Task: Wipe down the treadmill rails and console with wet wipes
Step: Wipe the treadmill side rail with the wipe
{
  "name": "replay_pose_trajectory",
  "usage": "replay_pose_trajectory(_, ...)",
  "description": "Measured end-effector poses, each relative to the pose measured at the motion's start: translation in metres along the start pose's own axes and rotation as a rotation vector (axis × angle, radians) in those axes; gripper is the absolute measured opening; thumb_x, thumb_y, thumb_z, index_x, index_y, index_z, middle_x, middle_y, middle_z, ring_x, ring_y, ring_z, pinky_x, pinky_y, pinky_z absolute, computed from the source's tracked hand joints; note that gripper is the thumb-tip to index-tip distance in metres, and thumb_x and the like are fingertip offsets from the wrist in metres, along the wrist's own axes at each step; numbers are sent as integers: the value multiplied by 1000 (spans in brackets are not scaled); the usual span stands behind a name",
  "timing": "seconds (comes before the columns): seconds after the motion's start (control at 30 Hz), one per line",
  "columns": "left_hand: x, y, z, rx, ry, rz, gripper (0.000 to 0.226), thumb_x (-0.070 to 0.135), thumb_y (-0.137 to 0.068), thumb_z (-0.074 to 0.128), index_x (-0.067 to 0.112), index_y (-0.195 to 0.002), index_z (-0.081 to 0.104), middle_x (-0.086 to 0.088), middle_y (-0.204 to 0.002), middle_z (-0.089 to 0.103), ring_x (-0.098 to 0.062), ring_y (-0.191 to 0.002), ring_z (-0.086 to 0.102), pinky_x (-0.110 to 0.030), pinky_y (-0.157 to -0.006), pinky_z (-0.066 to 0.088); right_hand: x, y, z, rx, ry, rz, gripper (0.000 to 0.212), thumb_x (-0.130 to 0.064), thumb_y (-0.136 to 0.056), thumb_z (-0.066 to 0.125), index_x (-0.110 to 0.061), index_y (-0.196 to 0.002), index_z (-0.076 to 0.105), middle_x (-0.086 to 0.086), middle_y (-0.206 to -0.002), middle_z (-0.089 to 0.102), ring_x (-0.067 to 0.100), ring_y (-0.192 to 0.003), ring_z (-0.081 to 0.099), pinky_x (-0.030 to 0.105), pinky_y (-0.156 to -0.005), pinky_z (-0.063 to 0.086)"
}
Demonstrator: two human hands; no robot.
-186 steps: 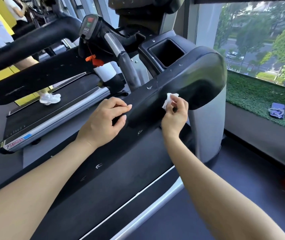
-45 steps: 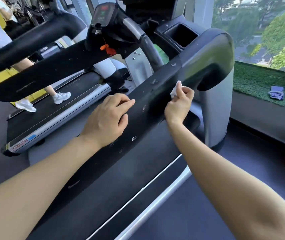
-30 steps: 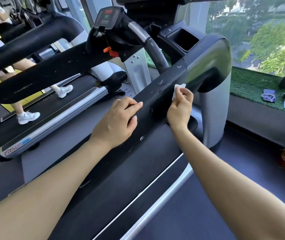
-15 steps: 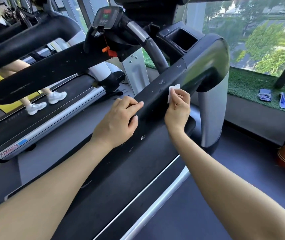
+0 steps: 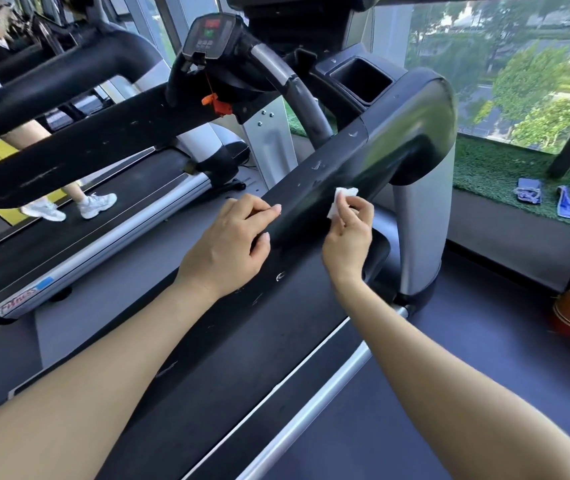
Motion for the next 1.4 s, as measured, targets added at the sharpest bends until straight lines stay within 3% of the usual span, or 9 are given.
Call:
replay_pose_trajectory(0.2, 3, 0, -1, -3, -8, 9, 43, 7, -87, 58, 12, -129, 57, 0, -112, 54, -14, -101, 40, -40, -76, 52, -16, 95, 10, -238, -12, -274, 25, -20, -98, 49, -12, -117, 64, -24, -105, 47, 5, -101, 52, 8, -91, 36)
replay_pose_trajectory(0.3, 2, 1, 0, 0, -10, 7, 43, 7, -87, 58, 13, -130, 57, 0, -113, 54, -15, -101, 41, -43, -77, 52, -15, 68, 5, -239, 19, -291, 29, -9, -95, 48, -6, -120, 63, -2, -111, 51, 9, -98, 53, 9, -92, 35)
replay_pose_trajectory(0.4, 1, 1, 0, 2, -19, -1, 42, 9, -88, 57, 14, -130, 57, 2, -113, 53, -15, -102, 42, -44, -76, 53, 4, 8, -1, -50, -71, -73, 29, -1, -96, 46, -7, -118, 63, -1, -106, 44, -13, -90, 48, 9, -93, 33)
replay_pose_trajectory(0.5, 2, 1, 0, 2, -21, -4, 42, 9, -89, 56, 15, -131, 56, 3, -113, 52, -14, -103, 42, -44, -75, 54, 19, -15, -3, 45, -137, 242, 28, -4, -98, 45, -5, -121, 61, -4, -107, 43, -2, -95, 50, 8, -95, 34)
replay_pose_trajectory(0.77, 3, 2, 1, 4, -33, 21, 43, 11, -88, 55, 12, -131, 56, 0, -114, 53, -16, -104, 42, -42, -79, 53, -8, 68, 9, -141, -30, -221, 40, -4, -94, 43, -7, -132, 54, 2, -111, 42, 9, -86, 49, 7, -88, 35)
replay_pose_trajectory(0.9, 1, 1, 1, 2, -37, 9, 44, 17, -87, 49, 13, -131, 56, 1, -114, 53, -16, -105, 43, -44, -78, 53, 20, -18, 7, 13, -140, 107, 28, -18, -98, 40, -7, -115, 59, 15, -106, 45, 23, -87, 53, 20, -96, 41)
replay_pose_trajectory(1.03, 1, 1, 1, -8, -36, 6, 44, 19, -88, 47, 14, -131, 56, 2, -114, 52, -16, -105, 43, -45, -77, 53, 57, -50, 6, 129, -389, 613, 16, -23, -102, 43, -7, -102, 47, -6, -82, 50, 2, -67, 49, 6, -65, 41)
replay_pose_trajectory(1.17, 0, 1, 2, -5, -33, 2, 43, 11, -89, 54, 14, -132, 55, 1, -113, 52, -15, -102, 40, -45, -75, 53, 74, -19, 19, 55, -352, 686, 29, -20, -101, 45, 3, -115, 57, -6, -90, 60, -5, -70, 49, 1, -58, 38)
replay_pose_trajectory(1.4, 0, 1, 3, 2, -19, 28, 42, 8, -89, 54, 11, -131, 56, -3, -113, 52, -16, -103, 38, -39, -80, 50, 53, 60, 26, -73, -331, 764, 28, -18, -99, 48, -19, -123, 63, -14, -97, 62, -1, -84, 52, 9, -78, 37)
Point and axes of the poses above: each hand's wrist, its own y-axis away from the middle knuckle, its own z-axis out of the palm, x = y × z, the point moved 4 cm from there along -y, towards the middle knuckle
